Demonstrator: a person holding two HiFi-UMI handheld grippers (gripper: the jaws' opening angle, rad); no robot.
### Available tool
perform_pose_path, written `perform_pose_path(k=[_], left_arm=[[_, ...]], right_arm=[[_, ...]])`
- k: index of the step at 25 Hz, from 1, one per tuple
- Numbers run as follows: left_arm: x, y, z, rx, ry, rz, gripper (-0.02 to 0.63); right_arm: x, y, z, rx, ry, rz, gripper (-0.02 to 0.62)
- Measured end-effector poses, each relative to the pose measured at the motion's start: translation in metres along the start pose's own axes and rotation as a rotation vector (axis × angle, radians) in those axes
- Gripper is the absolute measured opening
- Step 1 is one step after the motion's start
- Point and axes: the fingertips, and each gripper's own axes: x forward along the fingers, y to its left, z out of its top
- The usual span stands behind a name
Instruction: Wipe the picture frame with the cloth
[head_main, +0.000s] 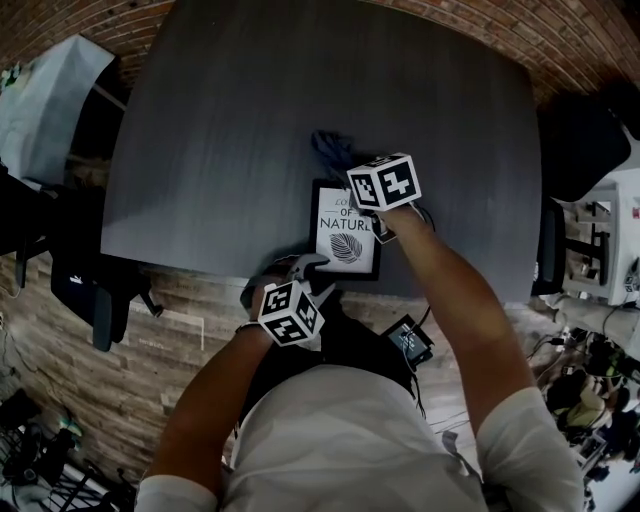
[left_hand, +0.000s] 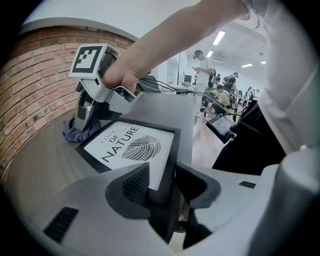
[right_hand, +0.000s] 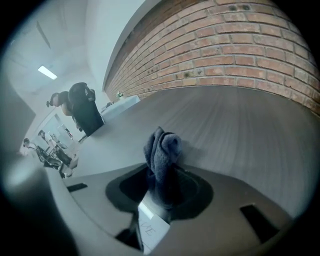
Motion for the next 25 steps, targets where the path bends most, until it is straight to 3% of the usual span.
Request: perform_pose_path(k=[25], left_arm=[[0.003,0.001,-0.002,-0.003,0.022,-0.001,0.173]], right_arm=[[-0.076,-0.090,-0.048,0.003,-0.001,-0.259,0.114]])
